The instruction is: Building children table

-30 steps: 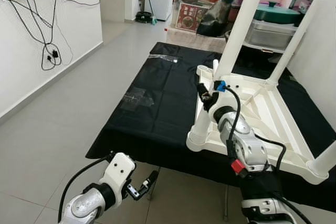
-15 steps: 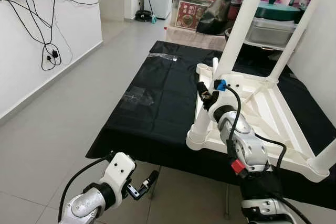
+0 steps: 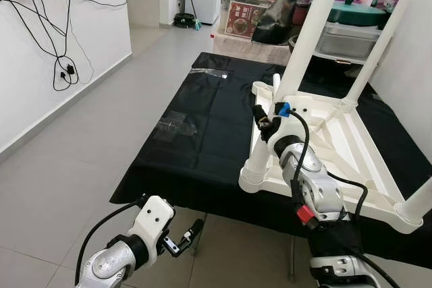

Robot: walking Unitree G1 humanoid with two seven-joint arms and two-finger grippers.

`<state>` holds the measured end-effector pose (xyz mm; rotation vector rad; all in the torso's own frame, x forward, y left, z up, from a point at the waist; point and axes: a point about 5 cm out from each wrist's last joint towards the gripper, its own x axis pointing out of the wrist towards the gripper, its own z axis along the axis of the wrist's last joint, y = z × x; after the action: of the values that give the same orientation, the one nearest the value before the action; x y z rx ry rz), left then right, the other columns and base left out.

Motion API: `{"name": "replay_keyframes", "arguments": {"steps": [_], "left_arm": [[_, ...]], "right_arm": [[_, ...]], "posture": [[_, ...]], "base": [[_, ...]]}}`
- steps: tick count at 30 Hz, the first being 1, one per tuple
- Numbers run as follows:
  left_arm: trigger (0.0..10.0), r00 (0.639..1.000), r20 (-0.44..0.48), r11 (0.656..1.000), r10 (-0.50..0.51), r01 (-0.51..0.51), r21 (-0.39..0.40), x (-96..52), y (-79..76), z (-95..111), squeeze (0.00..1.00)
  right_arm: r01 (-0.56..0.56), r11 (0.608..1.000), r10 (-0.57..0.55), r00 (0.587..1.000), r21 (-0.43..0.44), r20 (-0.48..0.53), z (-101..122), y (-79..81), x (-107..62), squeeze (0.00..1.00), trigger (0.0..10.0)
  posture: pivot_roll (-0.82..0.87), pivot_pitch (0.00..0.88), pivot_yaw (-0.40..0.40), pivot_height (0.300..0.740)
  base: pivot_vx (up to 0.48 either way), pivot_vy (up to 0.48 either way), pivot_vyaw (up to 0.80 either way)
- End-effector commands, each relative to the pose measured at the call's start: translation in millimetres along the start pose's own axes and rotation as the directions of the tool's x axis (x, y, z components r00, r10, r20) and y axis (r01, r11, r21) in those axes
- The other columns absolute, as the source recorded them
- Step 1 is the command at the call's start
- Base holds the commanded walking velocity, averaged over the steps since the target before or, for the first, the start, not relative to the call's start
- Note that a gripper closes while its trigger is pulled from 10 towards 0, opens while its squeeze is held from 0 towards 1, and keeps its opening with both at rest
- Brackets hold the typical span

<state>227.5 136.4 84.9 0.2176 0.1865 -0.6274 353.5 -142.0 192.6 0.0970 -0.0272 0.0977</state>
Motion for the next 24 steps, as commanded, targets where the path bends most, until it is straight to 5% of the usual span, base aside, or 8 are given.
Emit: {"name": "replay_keyframes", "arguments": {"steps": [1,24], "left_arm": [[10.0,1.000,0.000,1.000,-0.014,0.014,0.004,3.0,-3.0,-1.2,0.00],[10.0,1.000,-0.001,1.000,-0.018,0.018,0.007,4.2,-2.8,-1.9,0.00]], "right_arm": [[0.034,0.999,-0.034,0.998,-0.012,-0.051,-12.8,-8.4,-3.2,0.00,10.0],[0.026,1.000,-0.026,0.999,-0.015,-0.033,-9.6,-7.1,-2.8,0.00,10.0]], "posture": [[0.05,0.000,-0.117,0.740],[0.05,0.000,-0.117,0.740]], "base": [[0.000,0.000,0.00],[0.000,0.000,0.00]]}}
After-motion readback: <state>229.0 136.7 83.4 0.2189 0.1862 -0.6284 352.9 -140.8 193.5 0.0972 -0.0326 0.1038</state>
